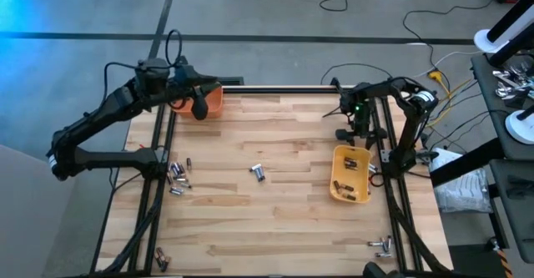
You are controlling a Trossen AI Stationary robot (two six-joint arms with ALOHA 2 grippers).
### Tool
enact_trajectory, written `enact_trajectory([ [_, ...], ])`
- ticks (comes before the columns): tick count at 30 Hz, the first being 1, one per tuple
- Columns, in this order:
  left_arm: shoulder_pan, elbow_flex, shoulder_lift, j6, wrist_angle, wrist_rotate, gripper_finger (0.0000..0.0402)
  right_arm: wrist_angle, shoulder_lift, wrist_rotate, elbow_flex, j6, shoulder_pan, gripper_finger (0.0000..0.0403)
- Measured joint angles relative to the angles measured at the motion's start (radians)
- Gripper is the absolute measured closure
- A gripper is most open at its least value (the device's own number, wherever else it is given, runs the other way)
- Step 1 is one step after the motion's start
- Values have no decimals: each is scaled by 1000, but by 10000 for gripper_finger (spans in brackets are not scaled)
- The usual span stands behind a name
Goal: Sort batteries
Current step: Put the black battery into the yellow bin
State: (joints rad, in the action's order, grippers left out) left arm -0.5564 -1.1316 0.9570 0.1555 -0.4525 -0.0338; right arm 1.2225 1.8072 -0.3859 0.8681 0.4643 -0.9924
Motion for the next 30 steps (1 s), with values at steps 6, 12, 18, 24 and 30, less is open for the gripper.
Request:
enact_trajectory([
  [6,0,0,-10,-9,28,54,322,-71,-3,5,-42,8,0,208],
  [12,0,-22,-8,-17,42,62,322,-92,-7,42,-43,6,3,273],
  [18,0,-69,-5,-43,37,62,322,-94,-18,91,-44,-5,3,349],
  [24,0,-108,-5,-60,25,62,322,-111,-92,189,-32,-4,3,363],
  [30,0,-112,-6,-67,25,61,322,-160,-182,290,13,24,2,360],
])
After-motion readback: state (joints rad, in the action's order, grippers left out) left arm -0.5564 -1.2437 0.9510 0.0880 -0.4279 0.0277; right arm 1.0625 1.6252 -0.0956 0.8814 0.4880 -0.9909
